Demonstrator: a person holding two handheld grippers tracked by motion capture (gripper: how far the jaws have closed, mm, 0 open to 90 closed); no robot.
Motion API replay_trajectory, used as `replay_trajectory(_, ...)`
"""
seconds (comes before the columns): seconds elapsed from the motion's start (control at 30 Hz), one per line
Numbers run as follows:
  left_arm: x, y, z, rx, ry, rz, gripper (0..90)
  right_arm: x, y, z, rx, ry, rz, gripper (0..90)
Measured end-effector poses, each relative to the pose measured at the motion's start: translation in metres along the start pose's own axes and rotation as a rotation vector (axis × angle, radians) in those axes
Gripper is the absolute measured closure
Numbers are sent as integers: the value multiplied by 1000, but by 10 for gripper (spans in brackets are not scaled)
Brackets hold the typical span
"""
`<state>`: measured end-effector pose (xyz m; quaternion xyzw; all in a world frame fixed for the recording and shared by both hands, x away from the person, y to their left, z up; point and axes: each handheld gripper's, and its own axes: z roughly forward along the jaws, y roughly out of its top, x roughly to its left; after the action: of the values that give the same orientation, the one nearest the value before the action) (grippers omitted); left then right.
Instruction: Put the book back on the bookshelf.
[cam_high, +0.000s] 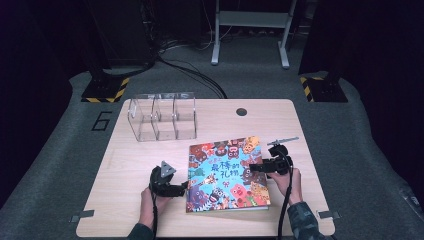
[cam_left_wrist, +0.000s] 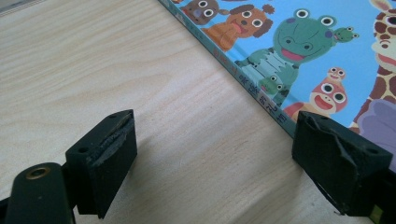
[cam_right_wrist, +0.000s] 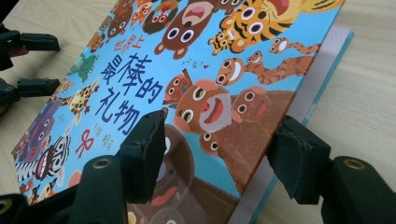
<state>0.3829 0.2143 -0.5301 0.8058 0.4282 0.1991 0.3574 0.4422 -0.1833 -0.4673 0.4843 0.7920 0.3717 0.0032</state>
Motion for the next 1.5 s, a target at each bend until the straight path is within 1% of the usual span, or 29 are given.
replay_trajectory(0.03,0,0,0,2,-1,3,138,2,1,0,2,2,10,377)
replay_trajectory(0.1,0,0,0,2,-1,5,139,4,4,0,3,4,-3,374)
replay_trajectory(0.13,0,0,0,4,-1,5,139,5,5,-1,0,10,-2,374)
replay_trajectory(0.17,0,0,0,5,0,5,139,4,7,0,-4,15,-15,374)
replay_trajectory(0.2,0,0,0,4,0,5,139,6,8,0,2,18,-6,373)
replay_trajectory(0.23,0,0,0,3,0,5,140,6,9,1,-2,18,-19,371)
replay_trajectory(0.27,0,0,0,6,-1,6,140,7,10,2,3,22,-10,368)
replay_trajectory(0.3,0,0,-1,9,-1,6,140,7,11,2,-2,23,-16,366)
replay_trajectory(0.33,0,0,-1,9,-1,6,140,8,11,2,2,26,-5,364)
replay_trajectory(0.37,0,0,-1,9,-1,6,140,7,12,3,-3,26,-15,364)
replay_trajectory(0.47,0,0,-1,8,-1,6,140,9,15,5,2,22,-10,356)
replay_trajectory(0.5,0,0,-1,9,-1,6,140,8,16,6,-1,19,-21,355)
replay_trajectory(0.53,0,0,-1,8,-2,6,140,10,16,6,5,20,-15,349)
replay_trajectory(0.6,0,0,-1,7,-2,6,140,10,18,8,4,16,-22,346)
replay_trajectory(0.63,0,0,-1,7,-2,5,140,11,18,8,9,20,-14,347)
replay_trajectory(0.73,0,0,-1,6,-2,6,141,9,20,9,-1,29,-13,358)
replay_trajectory(0.77,0,0,-1,7,-2,6,141,10,21,9,1,30,-1,365)
replay_trajectory(0.83,0,0,-1,7,-3,6,141,8,22,9,-9,43,-4,388)
replay_trajectory(0.87,0,0,-1,7,-3,6,142,9,23,8,-9,54,9,398)
replay_trajectory(0.9,0,0,-1,6,-2,6,141,8,24,8,-15,60,4,408)
replay_trajectory(0.97,0,0,-1,7,-3,6,142,8,26,9,-13,81,12,426)
replay_trajectory(1.0,0,0,-1,7,-3,6,142,8,27,9,-9,83,12,429)
replay_trajectory(1.13,0,0,-1,7,-3,7,142,13,35,8,-5,80,-18,441)
replay_trajectory(1.27,0,0,-1,7,-5,7,142,17,42,8,5,63,-48,437)
replay_trajectory(1.37,0,0,-1,6,-8,9,142,20,47,9,22,59,-51,428)
replay_trajectory(1.4,0,0,0,5,-9,0,142,20,49,9,21,57,-62,428)
replay_trajectory(1.43,0,0,-1,6,-9,9,142,20,50,10,19,54,-68,429)
replay_trajectory(1.5,0,0,-1,6,-10,11,142,21,52,9,35,53,-53,430)
